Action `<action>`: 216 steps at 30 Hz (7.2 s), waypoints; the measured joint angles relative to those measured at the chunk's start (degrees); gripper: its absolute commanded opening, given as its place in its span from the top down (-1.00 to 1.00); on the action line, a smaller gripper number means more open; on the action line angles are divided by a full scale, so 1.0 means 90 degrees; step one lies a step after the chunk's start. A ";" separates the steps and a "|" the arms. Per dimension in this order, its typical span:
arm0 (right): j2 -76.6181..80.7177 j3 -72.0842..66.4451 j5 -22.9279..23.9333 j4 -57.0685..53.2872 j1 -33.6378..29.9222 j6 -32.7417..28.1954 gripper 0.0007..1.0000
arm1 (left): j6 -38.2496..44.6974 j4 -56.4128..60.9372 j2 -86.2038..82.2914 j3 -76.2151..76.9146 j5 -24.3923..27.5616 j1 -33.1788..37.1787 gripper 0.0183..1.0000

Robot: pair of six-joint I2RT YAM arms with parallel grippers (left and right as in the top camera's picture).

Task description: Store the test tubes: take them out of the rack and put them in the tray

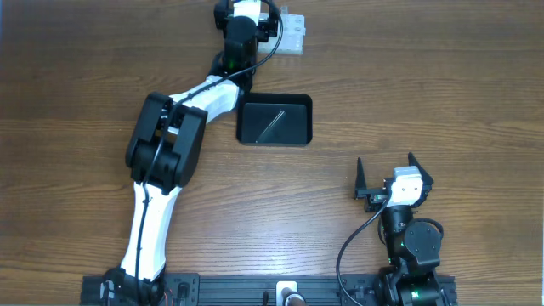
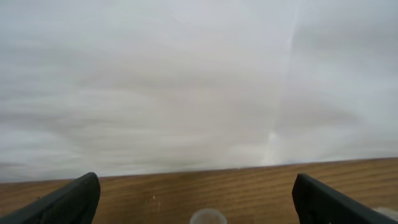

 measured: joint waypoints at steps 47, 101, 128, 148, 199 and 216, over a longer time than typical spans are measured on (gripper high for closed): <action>0.0000 0.0000 0.0000 0.0000 0.0000 -0.0002 -0.98 | -0.0442 0.0095 0.0168 0.0007 0.0148 -0.0012 0.17; 0.0000 0.0000 0.0000 0.0000 0.0000 0.0002 -0.98 | -0.0459 0.0143 0.0219 0.0017 0.0146 -0.0012 0.74; 0.0000 0.0000 0.0000 0.0000 0.0000 0.0000 -0.98 | -0.0459 0.0092 -0.0250 0.0017 0.0117 0.0058 0.96; 0.0000 0.0000 -0.0002 -0.0005 0.0000 -0.0002 -0.99 | -0.1049 -0.4036 -0.3504 0.0119 -0.0151 0.0090 0.96; 0.0000 0.0000 0.0000 0.0000 0.0000 0.0002 -0.98 | -0.2344 -0.9216 -0.1780 0.0279 0.1263 -0.0704 0.76; 0.0000 0.0000 0.0000 0.0000 0.0000 -0.0002 -0.98 | -0.2361 -0.9219 -0.1647 0.0279 0.1525 -0.0685 0.13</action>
